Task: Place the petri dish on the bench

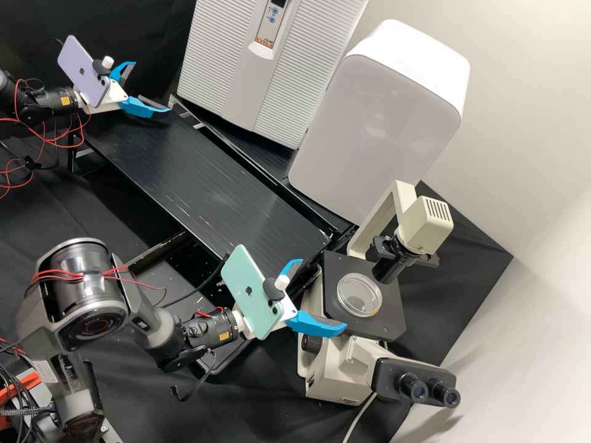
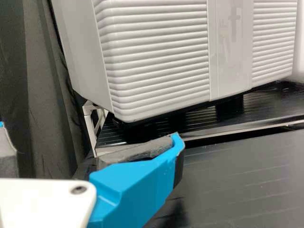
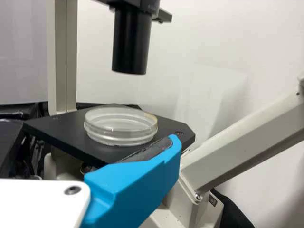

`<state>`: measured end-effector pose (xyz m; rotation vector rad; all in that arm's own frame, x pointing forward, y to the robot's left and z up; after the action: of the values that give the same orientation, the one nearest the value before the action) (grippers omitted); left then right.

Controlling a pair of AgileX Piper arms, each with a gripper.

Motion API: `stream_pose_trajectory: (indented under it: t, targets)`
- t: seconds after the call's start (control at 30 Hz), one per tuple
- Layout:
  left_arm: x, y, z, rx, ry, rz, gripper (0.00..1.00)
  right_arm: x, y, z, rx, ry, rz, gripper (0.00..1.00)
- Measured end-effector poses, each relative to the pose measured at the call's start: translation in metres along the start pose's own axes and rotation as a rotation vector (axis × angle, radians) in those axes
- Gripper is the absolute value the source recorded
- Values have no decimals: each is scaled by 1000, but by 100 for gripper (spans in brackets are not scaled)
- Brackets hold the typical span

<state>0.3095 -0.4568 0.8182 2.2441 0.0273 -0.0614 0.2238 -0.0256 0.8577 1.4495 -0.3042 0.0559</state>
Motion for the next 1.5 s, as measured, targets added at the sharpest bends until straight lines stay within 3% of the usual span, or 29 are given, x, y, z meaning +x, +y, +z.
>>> stream_pose_trajectory:
  t: [0.23, 0.47, 0.83, 1.13, 1.37, 1.5]
  targets:
    - [0, 0, 0, 0, 0, 0, 100, 15, -1, 10, -38, -51, 13, 100]
    - [0, 0, 0, 0, 0, 0, 100, 21, 13, 21, -43, -92, 70, 100]
    - [0, 0, 0, 0, 0, 0, 100, 20, 20, 26, -41, -109, 96, 100]
    - [0, 0, 0, 0, 0, 0, 100, 29, 22, 19, 6, -72, 111, 100]
    - [0, 0, 0, 0, 0, 0, 100, 35, 10, 16, 44, -95, 104, 100]
    - [0, 0, 0, 0, 0, 0, 100, 38, 5, 16, 49, -98, 121, 100]
